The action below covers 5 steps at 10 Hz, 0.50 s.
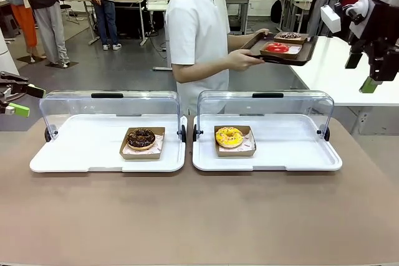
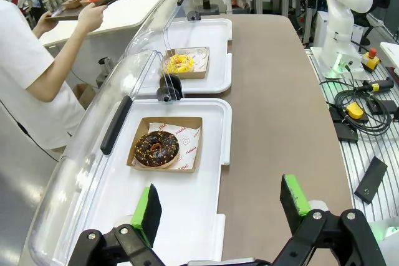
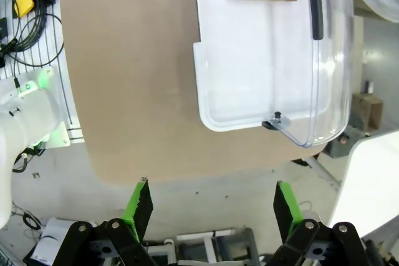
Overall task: Provide the desired donut to the person.
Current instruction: Place the picked Paper togo box onto the Handle tray extended by the person.
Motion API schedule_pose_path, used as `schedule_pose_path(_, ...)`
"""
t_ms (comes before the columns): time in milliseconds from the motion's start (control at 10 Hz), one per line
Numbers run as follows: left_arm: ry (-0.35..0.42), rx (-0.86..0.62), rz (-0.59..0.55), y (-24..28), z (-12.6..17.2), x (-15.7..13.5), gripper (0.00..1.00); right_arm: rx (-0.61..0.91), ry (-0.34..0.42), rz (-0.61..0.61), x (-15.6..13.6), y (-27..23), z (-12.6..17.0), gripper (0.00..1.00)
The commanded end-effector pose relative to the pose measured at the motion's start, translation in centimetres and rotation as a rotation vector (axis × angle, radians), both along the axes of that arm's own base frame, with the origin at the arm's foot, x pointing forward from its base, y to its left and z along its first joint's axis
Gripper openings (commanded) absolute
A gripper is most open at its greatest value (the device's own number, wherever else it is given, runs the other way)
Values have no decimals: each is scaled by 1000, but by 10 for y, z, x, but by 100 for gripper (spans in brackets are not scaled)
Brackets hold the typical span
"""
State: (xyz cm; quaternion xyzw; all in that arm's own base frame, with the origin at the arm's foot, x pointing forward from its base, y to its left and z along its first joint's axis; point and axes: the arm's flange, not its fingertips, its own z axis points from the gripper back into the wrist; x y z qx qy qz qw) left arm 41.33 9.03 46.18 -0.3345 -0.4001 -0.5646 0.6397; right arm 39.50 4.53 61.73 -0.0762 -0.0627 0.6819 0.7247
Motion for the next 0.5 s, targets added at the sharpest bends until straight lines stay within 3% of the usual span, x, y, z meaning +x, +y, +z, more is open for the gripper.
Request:
schedule_pose_path(0, -3, -3, 0, 1, 1, -1, 100, 3, 6, 17, -1, -1, 0, 100)
schedule_pose_path(100, -3, -3, 0, 1, 1, -1, 100, 0, 0, 0, 0, 0, 0, 100)
schedule_pose_path(200, -3, -3, 0, 1, 1, -1, 100, 170, 72, -15, 22, -32, -3, 100)
schedule_pose_path(400, -3, -3, 0, 1, 1, -1, 100, 372, 135, -69, 59, -98, -42, 100)
